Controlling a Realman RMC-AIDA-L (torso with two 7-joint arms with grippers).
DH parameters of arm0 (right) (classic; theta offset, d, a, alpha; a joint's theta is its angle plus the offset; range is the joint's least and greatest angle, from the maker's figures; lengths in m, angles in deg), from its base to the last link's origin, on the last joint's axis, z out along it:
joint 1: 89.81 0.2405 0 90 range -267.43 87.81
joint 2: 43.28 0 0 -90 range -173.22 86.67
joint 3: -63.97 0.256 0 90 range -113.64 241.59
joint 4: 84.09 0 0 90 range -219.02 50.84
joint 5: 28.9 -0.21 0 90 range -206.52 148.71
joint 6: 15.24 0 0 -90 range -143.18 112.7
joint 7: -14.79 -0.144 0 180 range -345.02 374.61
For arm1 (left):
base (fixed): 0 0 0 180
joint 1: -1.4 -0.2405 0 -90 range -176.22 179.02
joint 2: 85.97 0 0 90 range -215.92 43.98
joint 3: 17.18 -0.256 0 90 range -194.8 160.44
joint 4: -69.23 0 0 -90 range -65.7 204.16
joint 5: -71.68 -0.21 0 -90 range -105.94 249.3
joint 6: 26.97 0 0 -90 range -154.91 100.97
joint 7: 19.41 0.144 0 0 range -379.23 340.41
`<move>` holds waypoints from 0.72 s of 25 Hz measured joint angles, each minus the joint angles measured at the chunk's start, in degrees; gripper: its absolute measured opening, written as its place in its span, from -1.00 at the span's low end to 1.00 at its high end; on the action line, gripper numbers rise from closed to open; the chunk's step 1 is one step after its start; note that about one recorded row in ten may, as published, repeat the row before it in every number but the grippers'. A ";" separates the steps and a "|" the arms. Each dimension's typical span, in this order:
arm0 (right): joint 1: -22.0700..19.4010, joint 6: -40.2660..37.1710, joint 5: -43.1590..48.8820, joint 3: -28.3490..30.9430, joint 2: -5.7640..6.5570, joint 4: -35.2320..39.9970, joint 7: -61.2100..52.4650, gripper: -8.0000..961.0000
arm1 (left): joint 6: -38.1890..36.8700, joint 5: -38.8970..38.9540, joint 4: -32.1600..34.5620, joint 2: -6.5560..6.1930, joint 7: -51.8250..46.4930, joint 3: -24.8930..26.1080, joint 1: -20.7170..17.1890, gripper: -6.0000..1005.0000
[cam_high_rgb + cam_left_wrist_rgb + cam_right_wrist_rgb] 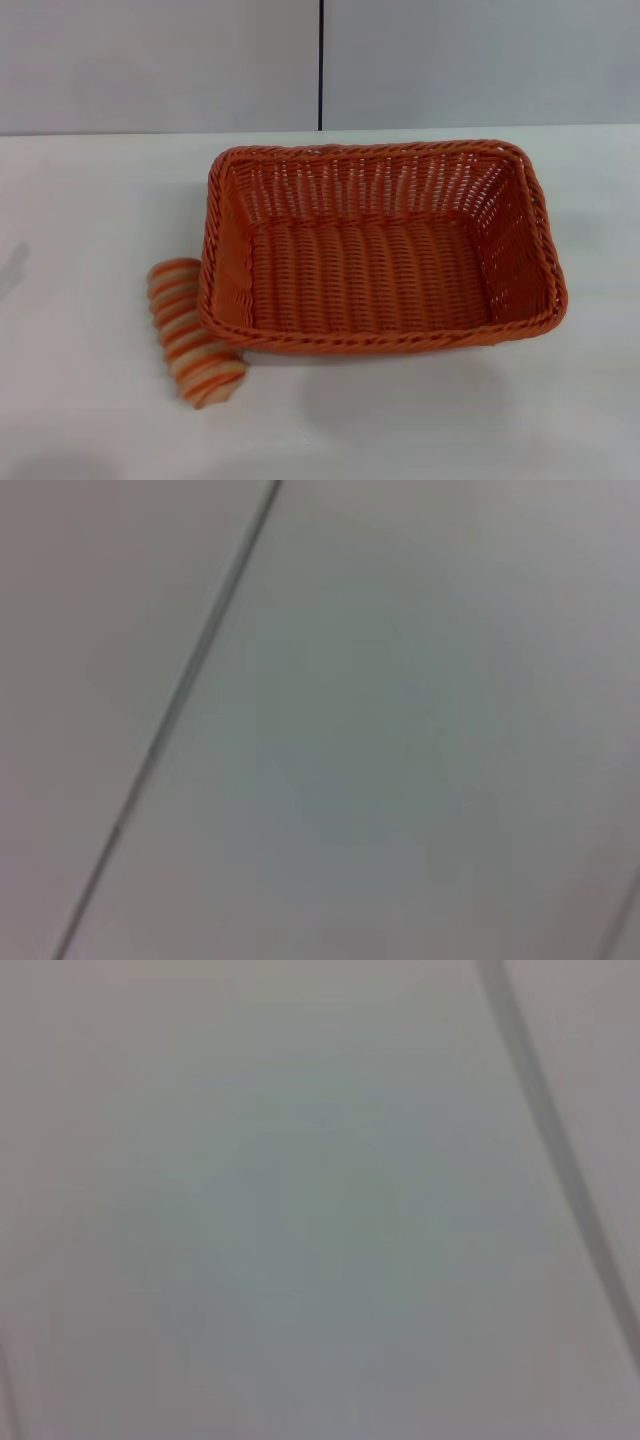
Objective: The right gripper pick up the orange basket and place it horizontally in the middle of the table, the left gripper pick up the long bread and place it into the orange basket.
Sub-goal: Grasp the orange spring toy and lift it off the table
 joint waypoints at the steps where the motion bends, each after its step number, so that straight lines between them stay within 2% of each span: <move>1: 0.44 2.46 -0.34 2.20 0.01 2.90 -0.13 0.46 | 0.00 0.00 0.00 0.00 0.00 0.00 0.00 0.58; 2: 0.88 4.85 -0.48 4.15 0.02 5.42 -0.26 0.46 | 0.67 -7.16 6.42 -1.66 -9.60 1.26 -0.10 0.58; 4: 1.65 8.98 -0.54 7.41 0.05 9.55 -0.44 0.46 | -0.76 -16.04 12.05 -3.53 -17.94 3.84 0.56 0.58; 5: 2.05 12.21 -0.59 9.83 0.06 12.63 -1.15 0.46 | -0.76 -16.04 12.05 -3.53 -17.94 3.84 0.56 0.58; 6: 2.05 12.21 -0.59 9.83 0.06 12.63 -1.15 0.46 | -0.76 -16.04 12.05 -3.53 -17.94 3.84 0.56 0.58; 7: 2.12 13.22 -0.61 10.56 0.03 13.64 -1.68 0.46 | -3.70 -24.58 16.14 -5.59 -24.49 6.79 1.87 0.58; 8: 2.12 13.88 -0.62 10.91 0.02 14.24 -2.08 0.46 | -5.62 -28.96 17.90 -6.63 -27.31 8.46 2.88 0.58; 9: 2.07 14.41 -0.65 11.17 -0.01 14.88 -2.42 0.46 | -7.68 -32.93 19.33 -7.48 -29.65 9.99 3.86 0.58; 10: 1.97 14.89 -0.66 11.21 -0.03 15.44 -2.61 0.46 | -7.68 -32.93 19.33 -7.48 -29.65 9.99 3.86 0.58; 11: 1.91 15.25 -0.69 11.23 -0.05 16.13 -2.64 0.46 | -11.93 -40.59 21.92 -8.72 -33.07 13.17 6.09 0.58; 14: 1.85 17.54 -0.84 11.49 -0.08 18.99 -2.32 0.46 | -15.72 -49.57 24.55 -8.96 -35.29 15.57 9.45 0.58; 15: 1.84 18.82 -0.86 11.66 -0.07 19.86 -1.85 0.46 | -15.72 -49.57 24.55 -8.96 -35.29 15.57 9.45 0.58; 18: 1.35 22.74 -0.88 11.92 -0.04 20.91 -0.24 0.46 | -18.36 -60.18 25.80 -7.86 -36.47 16.03 13.37 0.58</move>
